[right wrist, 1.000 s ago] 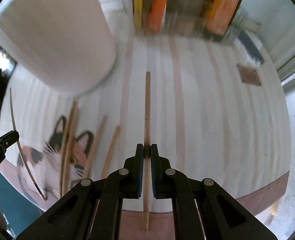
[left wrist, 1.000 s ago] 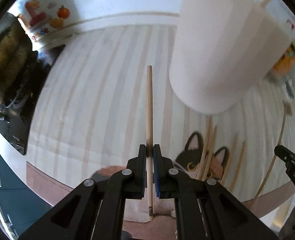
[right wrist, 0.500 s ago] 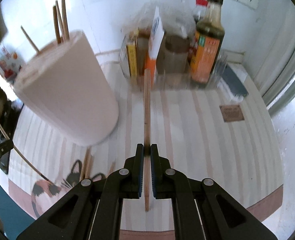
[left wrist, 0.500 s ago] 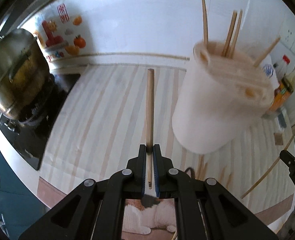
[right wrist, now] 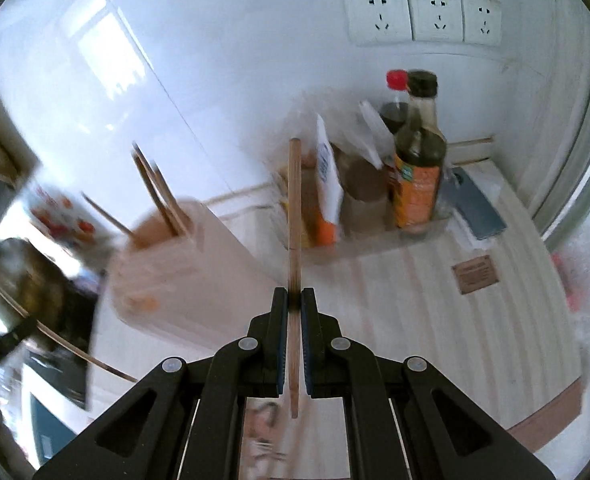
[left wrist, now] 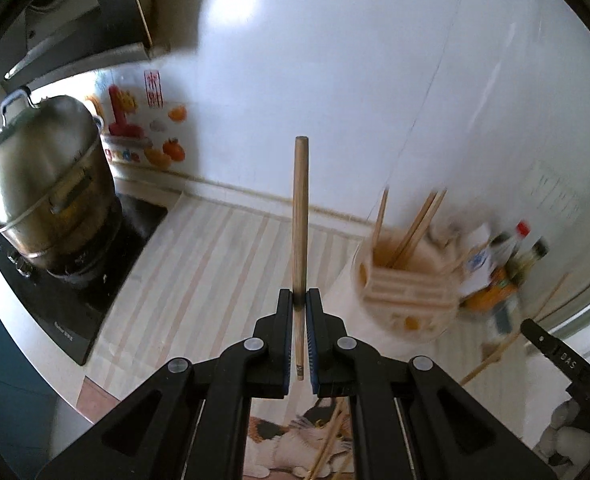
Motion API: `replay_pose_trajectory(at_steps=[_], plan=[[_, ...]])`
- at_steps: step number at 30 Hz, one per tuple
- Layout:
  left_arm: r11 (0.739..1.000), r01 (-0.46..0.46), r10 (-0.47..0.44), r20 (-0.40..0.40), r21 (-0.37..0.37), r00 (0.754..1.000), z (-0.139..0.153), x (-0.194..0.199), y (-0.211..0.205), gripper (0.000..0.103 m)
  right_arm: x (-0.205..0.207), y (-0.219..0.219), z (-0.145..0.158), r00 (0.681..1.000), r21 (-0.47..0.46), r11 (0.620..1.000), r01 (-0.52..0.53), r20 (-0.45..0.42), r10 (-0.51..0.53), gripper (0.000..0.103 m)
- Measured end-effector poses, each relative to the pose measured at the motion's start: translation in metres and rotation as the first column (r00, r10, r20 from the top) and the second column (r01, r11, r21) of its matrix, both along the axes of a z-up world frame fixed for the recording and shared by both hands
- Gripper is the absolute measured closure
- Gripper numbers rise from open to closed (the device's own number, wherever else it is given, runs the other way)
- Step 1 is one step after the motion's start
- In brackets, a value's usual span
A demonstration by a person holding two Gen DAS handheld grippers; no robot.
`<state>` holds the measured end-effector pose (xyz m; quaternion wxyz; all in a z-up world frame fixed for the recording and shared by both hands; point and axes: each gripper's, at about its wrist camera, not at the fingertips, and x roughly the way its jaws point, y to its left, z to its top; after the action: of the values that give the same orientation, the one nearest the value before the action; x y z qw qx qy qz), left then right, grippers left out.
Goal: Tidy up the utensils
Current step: 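Lower the left tool's chopstick into the holder and open while the right tool releases its chopstick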
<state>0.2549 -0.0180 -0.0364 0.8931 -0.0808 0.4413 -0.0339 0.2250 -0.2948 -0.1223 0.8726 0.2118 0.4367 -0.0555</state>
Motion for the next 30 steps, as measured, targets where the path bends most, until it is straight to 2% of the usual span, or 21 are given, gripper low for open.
replay_pose_trajectory(at_steps=[7,12,18,25,30], plan=[[0.996,0.011,-0.001,0.104,-0.092,0.995,0.068,0.000,0.002,0.099,0.017,0.004,0.066,0.993,0.060,0.997,-0.040,0.117,0.033,0.097],[0.994,0.033,-0.018,0.140,-0.102,0.990,0.091,0.022,-0.015,0.099,0.046,0.008,0.101,0.981,0.059,0.997,-0.047,0.190,0.035,0.097],[0.990,0.062,-0.050,0.104,-0.124,0.993,0.081,0.070,-0.041,0.099,0.089,0.016,0.111,0.974,0.040,0.999,-0.026,0.226,0.017,0.096],[0.993,0.110,-0.109,0.020,-0.051,0.994,0.041,0.119,-0.072,0.099,0.133,0.033,0.095,0.979,-0.024,0.999,-0.038,0.200,0.042,0.096],[0.991,0.137,-0.137,-0.030,0.006,0.990,0.013,0.134,-0.088,0.099,0.149,0.041,0.077,0.984,-0.049,0.997,-0.058,0.165,0.066,0.096]])
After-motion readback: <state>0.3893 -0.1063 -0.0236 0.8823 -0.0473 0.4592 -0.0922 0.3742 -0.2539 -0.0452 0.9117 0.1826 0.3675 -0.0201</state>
